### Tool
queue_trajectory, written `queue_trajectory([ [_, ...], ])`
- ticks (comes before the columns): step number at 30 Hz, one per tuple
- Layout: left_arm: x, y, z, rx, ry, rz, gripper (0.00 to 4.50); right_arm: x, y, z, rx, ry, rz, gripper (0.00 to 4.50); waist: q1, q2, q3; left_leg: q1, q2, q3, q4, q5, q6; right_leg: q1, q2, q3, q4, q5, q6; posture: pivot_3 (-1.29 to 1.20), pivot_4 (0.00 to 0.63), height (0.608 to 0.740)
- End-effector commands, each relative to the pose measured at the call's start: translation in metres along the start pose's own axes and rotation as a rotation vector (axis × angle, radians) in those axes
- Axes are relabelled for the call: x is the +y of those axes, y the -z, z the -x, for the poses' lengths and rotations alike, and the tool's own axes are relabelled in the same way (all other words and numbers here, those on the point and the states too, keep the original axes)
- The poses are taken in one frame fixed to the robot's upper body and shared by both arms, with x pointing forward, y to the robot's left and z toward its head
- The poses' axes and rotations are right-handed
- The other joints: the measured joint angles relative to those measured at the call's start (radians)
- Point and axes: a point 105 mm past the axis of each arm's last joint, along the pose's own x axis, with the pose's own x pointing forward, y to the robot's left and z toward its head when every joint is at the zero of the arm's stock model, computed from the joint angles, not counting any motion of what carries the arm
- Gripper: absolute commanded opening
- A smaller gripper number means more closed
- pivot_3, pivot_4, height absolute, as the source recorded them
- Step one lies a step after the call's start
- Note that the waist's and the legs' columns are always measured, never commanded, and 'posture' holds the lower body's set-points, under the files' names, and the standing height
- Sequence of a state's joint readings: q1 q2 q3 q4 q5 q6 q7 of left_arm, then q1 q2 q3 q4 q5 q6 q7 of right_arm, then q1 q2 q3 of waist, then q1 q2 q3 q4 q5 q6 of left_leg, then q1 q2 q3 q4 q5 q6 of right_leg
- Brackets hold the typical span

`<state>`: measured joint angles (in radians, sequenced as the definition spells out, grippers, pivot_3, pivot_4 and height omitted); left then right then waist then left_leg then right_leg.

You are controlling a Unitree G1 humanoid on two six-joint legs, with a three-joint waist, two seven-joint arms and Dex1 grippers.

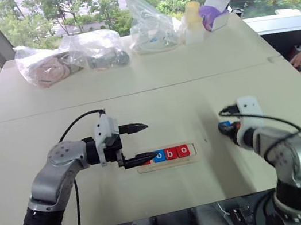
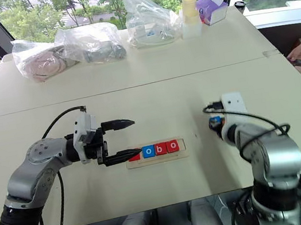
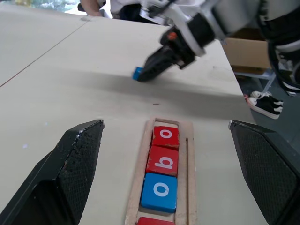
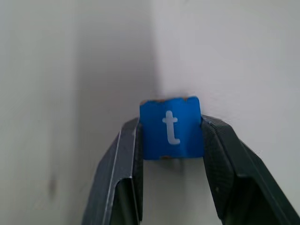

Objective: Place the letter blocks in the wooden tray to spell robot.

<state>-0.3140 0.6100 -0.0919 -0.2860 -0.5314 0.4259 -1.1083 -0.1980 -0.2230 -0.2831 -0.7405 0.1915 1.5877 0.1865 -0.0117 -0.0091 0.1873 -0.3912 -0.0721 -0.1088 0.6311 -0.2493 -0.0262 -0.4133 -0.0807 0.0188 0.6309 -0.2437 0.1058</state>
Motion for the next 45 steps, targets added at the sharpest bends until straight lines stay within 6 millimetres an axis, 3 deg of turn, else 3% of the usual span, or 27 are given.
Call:
queue_trajectory([
  [1, -0.002, -0.007, -0.002, -0.022, 0.008, -0.033, 4.50, 0.020, 0.014, 0.016, -0.008, -0.085, 0.009, 1.16, -0.001, 0.000, 0.000, 0.000, 0.000, 0.000, 0.000, 0.000, 0.000, 0.000, 0.000, 0.000, 0.000, 0.000, 0.000, 0.00, 0.150, 0.740],
  [8, -0.004, -0.006, -0.002, -0.023, 0.013, -0.022, 4.50, 0.021, 0.018, 0.019, -0.008, -0.078, -0.010, 1.16, -0.003, 0.000, 0.000, 0.001, 0.001, 0.000, 0.001, 0.000, 0.000, 0.000, 0.001, 0.000, 0.000, 0.000, 0.000, 0.00, 0.150, 0.740],
  [14, -0.010, -0.009, 0.001, -0.020, 0.055, -0.033, 4.50, 0.018, 0.003, 0.021, -0.003, -0.148, 0.133, 4.28, -0.002, 0.000, 0.000, 0.000, 0.000, 0.001, 0.001, 0.000, 0.000, 0.000, 0.000, 0.000, -0.001, 0.000, 0.000, 0.00, 0.150, 0.740],
  [15, -0.011, -0.009, 0.002, -0.016, 0.061, -0.035, 4.50, 0.018, -0.002, 0.024, 0.009, -0.201, 0.194, 4.40, -0.002, 0.000, 0.000, 0.000, 0.000, 0.001, 0.002, 0.000, 0.000, 0.001, 0.000, 0.000, -0.001, 0.000, 0.000, 0.00, 0.150, 0.740],
  [20, -0.010, -0.008, 0.004, -0.003, 0.064, -0.040, 4.50, 0.014, -0.022, 0.038, 0.045, -0.419, 0.514, 4.40, -0.001, 0.000, 0.001, 0.000, 0.000, 0.001, 0.002, 0.000, 0.001, 0.002, 0.000, -0.001, -0.002, -0.001, 0.000, 0.00, 0.150, 0.740],
  [22, -0.007, -0.009, 0.003, -0.003, 0.061, -0.047, 4.50, 0.009, -0.026, 0.038, -0.018, -0.564, 0.723, 4.40, 0.000, -0.001, 0.001, 0.000, 0.001, 0.001, 0.002, -0.001, 0.001, 0.003, 0.000, -0.003, -0.003, -0.002, 0.002, 0.00, 0.150, 0.740],
  [25, -0.005, -0.012, 0.002, -0.007, 0.058, -0.055, 4.50, -0.011, -0.007, 0.030, 0.056, -0.721, 0.969, 4.40, -0.001, -0.001, 0.001, 0.000, 0.000, 0.003, 0.002, -0.001, 0.002, 0.005, -0.001, -0.003, -0.004, -0.002, 0.004, 0.00, 0.150, 0.740],
  [32, -0.002, -0.013, 0.003, -0.008, 0.028, -0.062, 4.50, -0.033, -0.003, -0.002, 0.087, -0.804, 1.091, 4.40, -0.006, -0.002, 0.002, 0.001, 0.000, 0.003, 0.004, -0.001, 0.003, 0.004, -0.001, 0.000, -0.002, -0.002, 0.003, 0.00, 0.150, 0.740],
  [43, -0.006, -0.011, 0.003, -0.010, 0.004, -0.051, 4.50, -0.029, -0.004, -0.019, 0.072, -0.874, 1.087, 4.40, -0.002, -0.003, 0.002, 0.002, 0.001, 0.002, 0.005, -0.001, 0.002, 0.005, -0.001, 0.000, -0.002, -0.001, 0.002, 0.00, 0.150, 0.740],
  [45, -0.005, -0.011, 0.004, -0.009, 0.003, -0.052, 4.50, -0.026, -0.005, -0.020, 0.050, -0.879, 1.090, 3.86, -0.003, -0.003, 0.001, 0.002, 0.001, 0.002, 0.005, -0.001, 0.002, 0.005, -0.001, 0.000, -0.002, -0.001, 0.002, 0.00, 0.150, 0.740],
])
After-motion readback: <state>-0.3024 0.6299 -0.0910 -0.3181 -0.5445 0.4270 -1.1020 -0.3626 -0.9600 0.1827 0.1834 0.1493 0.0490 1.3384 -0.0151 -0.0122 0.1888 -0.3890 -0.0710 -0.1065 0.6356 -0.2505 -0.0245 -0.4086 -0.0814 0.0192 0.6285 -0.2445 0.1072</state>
